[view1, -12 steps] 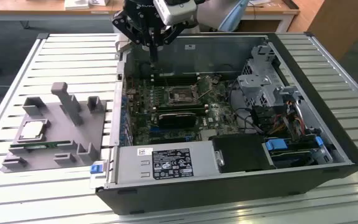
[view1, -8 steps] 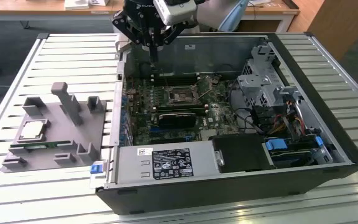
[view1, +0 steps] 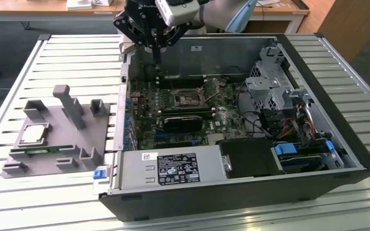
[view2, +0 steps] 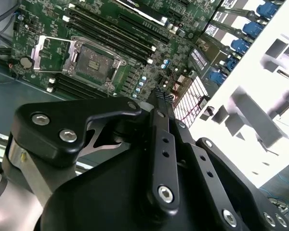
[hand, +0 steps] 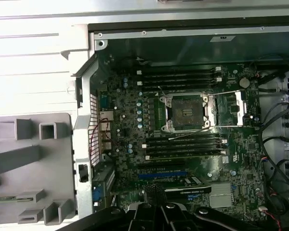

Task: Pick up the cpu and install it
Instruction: 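Reach for the cpu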

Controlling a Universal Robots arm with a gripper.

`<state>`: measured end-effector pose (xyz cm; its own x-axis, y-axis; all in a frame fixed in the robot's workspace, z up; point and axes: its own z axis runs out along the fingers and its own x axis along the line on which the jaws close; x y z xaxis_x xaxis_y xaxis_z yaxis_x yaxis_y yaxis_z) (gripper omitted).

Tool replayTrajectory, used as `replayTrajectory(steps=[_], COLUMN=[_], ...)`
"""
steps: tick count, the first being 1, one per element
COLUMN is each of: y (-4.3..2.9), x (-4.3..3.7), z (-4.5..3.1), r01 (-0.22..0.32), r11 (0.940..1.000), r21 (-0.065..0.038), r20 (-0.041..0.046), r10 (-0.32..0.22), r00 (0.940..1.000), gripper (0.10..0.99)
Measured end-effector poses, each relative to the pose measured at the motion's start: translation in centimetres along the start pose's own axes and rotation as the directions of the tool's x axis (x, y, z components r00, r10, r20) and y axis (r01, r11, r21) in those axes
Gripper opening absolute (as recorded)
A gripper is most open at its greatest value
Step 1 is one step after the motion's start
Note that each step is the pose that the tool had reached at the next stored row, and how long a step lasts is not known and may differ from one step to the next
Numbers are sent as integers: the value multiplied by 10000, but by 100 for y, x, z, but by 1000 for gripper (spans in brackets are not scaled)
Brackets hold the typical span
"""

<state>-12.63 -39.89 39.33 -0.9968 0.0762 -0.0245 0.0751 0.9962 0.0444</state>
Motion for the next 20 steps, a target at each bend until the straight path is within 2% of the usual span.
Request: replayTrajectory(steps=[20], y=[-8], x=[100], z=[7], r01=[0], r11=[10000], r21=[1], r20=[-10], r10=[0], r00=[10000], gripper=[106])
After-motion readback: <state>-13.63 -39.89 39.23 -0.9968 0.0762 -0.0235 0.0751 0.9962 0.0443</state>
